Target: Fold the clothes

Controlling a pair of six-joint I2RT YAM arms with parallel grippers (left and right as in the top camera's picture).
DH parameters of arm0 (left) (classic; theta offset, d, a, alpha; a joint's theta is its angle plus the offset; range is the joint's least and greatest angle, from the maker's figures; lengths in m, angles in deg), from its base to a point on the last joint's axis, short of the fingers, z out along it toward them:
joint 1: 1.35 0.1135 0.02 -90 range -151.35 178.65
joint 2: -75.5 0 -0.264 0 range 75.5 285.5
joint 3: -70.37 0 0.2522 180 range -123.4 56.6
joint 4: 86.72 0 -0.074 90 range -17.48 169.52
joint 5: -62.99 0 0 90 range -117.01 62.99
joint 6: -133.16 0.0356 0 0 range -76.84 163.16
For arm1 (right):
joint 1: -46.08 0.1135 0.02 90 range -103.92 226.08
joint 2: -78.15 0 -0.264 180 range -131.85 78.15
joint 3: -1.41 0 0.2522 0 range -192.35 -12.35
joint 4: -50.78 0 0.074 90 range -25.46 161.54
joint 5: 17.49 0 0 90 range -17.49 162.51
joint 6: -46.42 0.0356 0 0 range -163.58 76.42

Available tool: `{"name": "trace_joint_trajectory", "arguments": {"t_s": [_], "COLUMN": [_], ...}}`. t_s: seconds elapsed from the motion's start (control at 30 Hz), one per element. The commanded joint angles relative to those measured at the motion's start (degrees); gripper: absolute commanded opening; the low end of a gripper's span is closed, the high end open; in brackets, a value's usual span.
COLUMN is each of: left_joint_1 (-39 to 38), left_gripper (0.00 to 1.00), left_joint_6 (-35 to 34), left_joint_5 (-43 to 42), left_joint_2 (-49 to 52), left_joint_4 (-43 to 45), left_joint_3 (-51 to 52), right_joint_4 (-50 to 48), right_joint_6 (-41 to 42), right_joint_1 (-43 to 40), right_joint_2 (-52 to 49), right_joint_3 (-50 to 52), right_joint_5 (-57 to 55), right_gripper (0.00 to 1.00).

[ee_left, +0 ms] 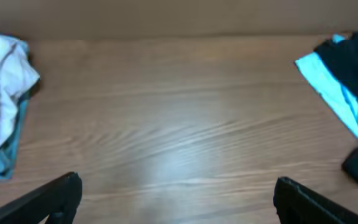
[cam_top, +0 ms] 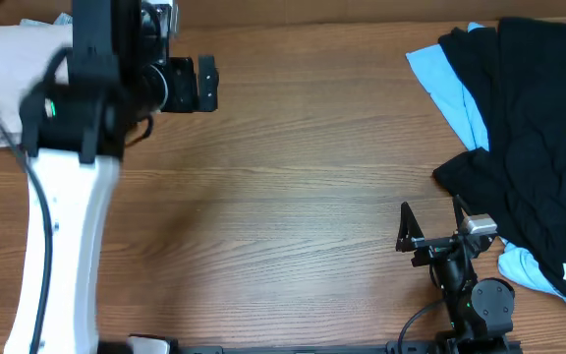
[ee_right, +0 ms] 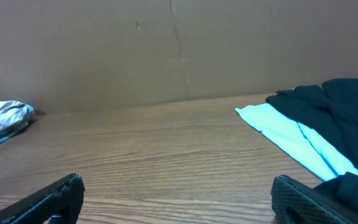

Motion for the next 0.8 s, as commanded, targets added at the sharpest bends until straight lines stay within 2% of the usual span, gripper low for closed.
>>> {"name": "trace_joint_trajectory", "arguments": {"t_s": [0.0, 0.1, 0.23, 0.53, 0.63, 0.77], "left_joint_1": [-0.5, -0.3, -0.2, 0.5, 1.5, 3.0], "left_gripper": [1.0, 1.0, 1.0, 1.0, 1.0, 1.0], "left_joint_6": [0.6, 0.7, 0.5, -1.2, -2.0, -3.7], "left_joint_5": [6.1, 6.3, 9.3, 13.4, 13.4, 13.3], "left_joint_2": [-9.9, -16.9, -26.6, -52.2, -59.3, -67.1], "left_joint_4": [14.4, 27.3, 40.2, 68.0, 73.7, 74.3], "left_joint_3": [18.8, 34.5, 52.2, 86.3, 94.3, 101.1], "right_joint_4": [-0.4, -0.4, -0.4, -0.4, -0.4, -0.4], "right_joint_6": [0.0, 0.0, 0.0, 0.0, 0.0, 0.0], "right_joint_1": [-0.3, -0.3, -0.3, -0.3, -0.3, -0.3], "right_joint_2": [0.7, 0.7, 0.7, 0.7, 0.7, 0.7], "right_joint_3": [0.6, 0.6, 0.6, 0.6, 0.6, 0.6], "right_joint_5": [0.1, 0.1, 0.1, 0.1, 0.1, 0.1], "right_gripper": [1.0, 1.0, 1.0, 1.0, 1.0, 1.0]}}
